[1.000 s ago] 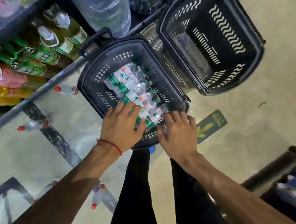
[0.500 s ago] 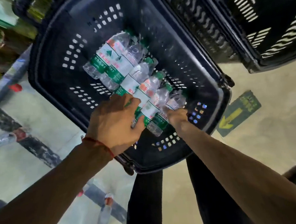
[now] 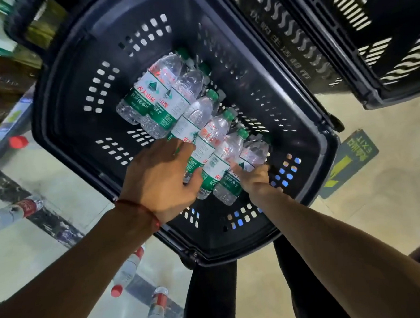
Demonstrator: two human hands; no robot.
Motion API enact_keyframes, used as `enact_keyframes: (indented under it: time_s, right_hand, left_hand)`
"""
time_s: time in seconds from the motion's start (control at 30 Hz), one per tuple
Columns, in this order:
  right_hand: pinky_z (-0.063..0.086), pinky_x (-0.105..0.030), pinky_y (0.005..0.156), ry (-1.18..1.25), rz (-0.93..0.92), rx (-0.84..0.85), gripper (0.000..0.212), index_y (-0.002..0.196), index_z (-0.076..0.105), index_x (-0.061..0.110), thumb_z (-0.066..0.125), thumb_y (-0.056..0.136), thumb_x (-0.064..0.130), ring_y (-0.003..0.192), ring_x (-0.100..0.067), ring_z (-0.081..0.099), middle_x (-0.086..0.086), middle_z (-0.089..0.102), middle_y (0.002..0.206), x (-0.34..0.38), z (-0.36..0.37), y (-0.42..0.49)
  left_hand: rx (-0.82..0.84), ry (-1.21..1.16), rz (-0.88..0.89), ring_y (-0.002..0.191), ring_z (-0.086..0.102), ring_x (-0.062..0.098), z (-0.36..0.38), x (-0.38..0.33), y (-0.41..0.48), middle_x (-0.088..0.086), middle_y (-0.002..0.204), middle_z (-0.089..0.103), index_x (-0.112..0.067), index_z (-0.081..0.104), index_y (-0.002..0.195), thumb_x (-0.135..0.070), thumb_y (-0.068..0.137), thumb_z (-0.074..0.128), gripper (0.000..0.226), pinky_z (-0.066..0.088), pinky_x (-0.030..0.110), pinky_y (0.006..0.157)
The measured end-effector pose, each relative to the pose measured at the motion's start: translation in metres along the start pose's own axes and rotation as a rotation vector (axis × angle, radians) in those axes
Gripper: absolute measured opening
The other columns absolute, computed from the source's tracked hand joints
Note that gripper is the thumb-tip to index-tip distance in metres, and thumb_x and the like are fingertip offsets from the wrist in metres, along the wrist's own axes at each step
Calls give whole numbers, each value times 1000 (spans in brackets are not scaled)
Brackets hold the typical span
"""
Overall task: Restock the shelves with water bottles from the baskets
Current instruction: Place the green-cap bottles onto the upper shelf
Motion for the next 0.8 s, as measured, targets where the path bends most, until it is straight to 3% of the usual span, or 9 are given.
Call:
enact_keyframes:
  time_s: [0.07,0.13,0.23,0.37,0.47,0.53,0.6,0.7,0.8]
  right_hand:
    - [42,-32,99,37,83,31,77,145,38,3,71,95,51,132,-27,52,-3,48,133,-2,-3,1]
    - [42,-34,105,49,105,10,77,143,35,6,75,93,48,128,-21,51,-2,45,130,2,-7,-11]
    - [52,-39,106,203,-16,61,86,141,43,6,95,74,22,117,-23,63,-4,63,132,-3,-12,-26]
    - [56,-43,106,193,-228,216,113,150,45,13,101,55,36,121,-24,69,-4,69,135,17,-37,-67]
    - [60,-28,96,25,-436,229,71,132,60,17,96,70,16,109,-14,72,-1,75,120,41,-63,-84]
    - [60,-32,96,-110,-612,218,68,122,61,34,97,66,18,111,-15,69,1,70,120,55,-78,-88]
    - [55,-35,101,-307,-774,157,70,120,60,39,97,61,29,112,-14,60,1,60,120,71,-90,-90]
    - [44,-16,101,-596,-909,87,75,129,60,23,95,65,36,109,-10,49,5,50,115,87,-102,-94]
    - [31,5,90,-620,-926,85,75,129,58,22,86,65,47,108,-9,48,9,45,113,100,-113,-105]
  left_hand:
    - [-9,-4,-20,106,62,28,-2,1,-2,2,114,65,-17,60,130,-46,96,50,46,53,40,85]
    - [-6,-10,-32,107,61,25,-6,1,-5,1,115,64,-18,60,132,-46,97,50,46,52,38,86]
    - [31,-1,-51,114,56,21,-10,-1,-8,-2,124,60,-23,54,137,-51,98,46,49,49,38,92]
    - [41,-31,-120,116,55,21,-10,1,-12,-4,136,55,-27,46,140,-53,100,41,48,50,39,89]
    - [76,-67,-160,121,52,22,-3,3,-12,-3,134,55,-26,48,141,-51,99,43,49,48,41,94]
    - [96,-101,-199,123,50,21,2,3,-10,-2,135,53,-25,46,142,-49,100,42,48,49,42,96]
    - [86,-86,-219,123,50,22,10,5,-3,0,135,53,-22,47,140,-47,101,41,47,51,44,96]
    - [159,12,-254,127,45,26,32,14,22,8,140,47,-16,44,140,-44,103,42,47,49,46,98]
    - [169,-2,-243,128,45,27,64,25,54,13,143,44,-10,36,148,-41,103,46,55,51,44,102]
Point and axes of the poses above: each hand's wrist, its own y-axis towards the middle knuckle, its own z-axis out of the palm, x = y × z, the point moved 1 cm from there along y, towards the middle knuckle
